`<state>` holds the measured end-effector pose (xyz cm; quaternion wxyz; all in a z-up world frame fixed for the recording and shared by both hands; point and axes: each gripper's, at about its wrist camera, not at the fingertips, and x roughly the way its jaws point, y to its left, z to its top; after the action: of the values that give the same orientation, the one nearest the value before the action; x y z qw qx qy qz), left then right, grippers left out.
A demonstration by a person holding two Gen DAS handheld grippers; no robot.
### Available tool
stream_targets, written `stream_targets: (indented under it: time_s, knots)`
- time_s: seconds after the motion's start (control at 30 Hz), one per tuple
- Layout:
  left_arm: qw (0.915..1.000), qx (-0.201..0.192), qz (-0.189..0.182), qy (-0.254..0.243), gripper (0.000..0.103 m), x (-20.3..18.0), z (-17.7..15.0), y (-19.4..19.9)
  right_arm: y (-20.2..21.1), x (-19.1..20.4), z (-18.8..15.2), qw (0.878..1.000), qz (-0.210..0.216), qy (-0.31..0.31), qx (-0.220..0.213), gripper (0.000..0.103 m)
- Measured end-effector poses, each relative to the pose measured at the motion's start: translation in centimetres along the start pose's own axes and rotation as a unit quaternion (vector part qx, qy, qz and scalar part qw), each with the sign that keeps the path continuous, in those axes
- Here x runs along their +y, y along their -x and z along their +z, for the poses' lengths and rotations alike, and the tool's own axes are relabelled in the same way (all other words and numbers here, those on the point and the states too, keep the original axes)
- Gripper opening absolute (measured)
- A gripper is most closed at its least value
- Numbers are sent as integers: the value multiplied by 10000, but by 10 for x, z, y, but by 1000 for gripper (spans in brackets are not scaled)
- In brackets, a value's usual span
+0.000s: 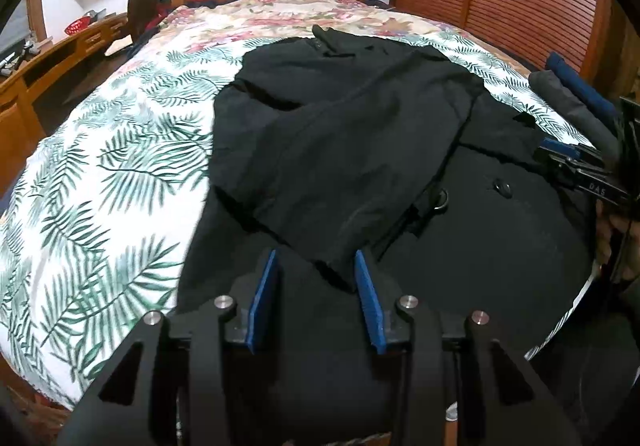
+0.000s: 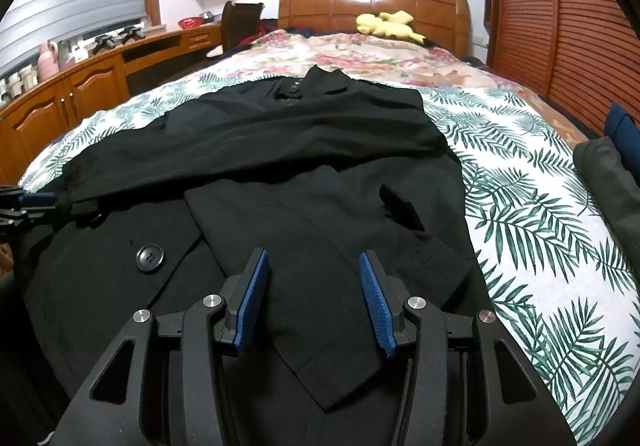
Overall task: Fold large clothes
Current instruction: 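Move both tools down along the coat to its hem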
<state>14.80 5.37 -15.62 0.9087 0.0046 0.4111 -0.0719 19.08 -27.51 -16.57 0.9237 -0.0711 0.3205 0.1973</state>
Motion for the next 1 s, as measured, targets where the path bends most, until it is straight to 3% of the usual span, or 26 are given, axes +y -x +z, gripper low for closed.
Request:
stream_targets:
  time_s: [0.23,0.53,0.63,0.67,0.9,1.0]
  knots:
    - [9995,-187,230,77,39,22,-7,24,0,0,0,10000,2,-1,0,48]
    - [9987,160,429,217,41,50,-24,15,-1,0,0,10000,-1,-5,6,48]
    - [9983,201,459,293,49,57,-29,9,-1,0,0,10000,3,0,11,48]
    - [9978,200,544,310,57,60,-29,8,-1,0,0,10000,2,1,8,48]
    - [9964,206,659,495,67,71,-29,1,1,-5,-1,10000,-49,-61,18,48]
    - [9963,208,642,533,70,75,-28,-1,7,-22,2,9989,218,-407,103,49]
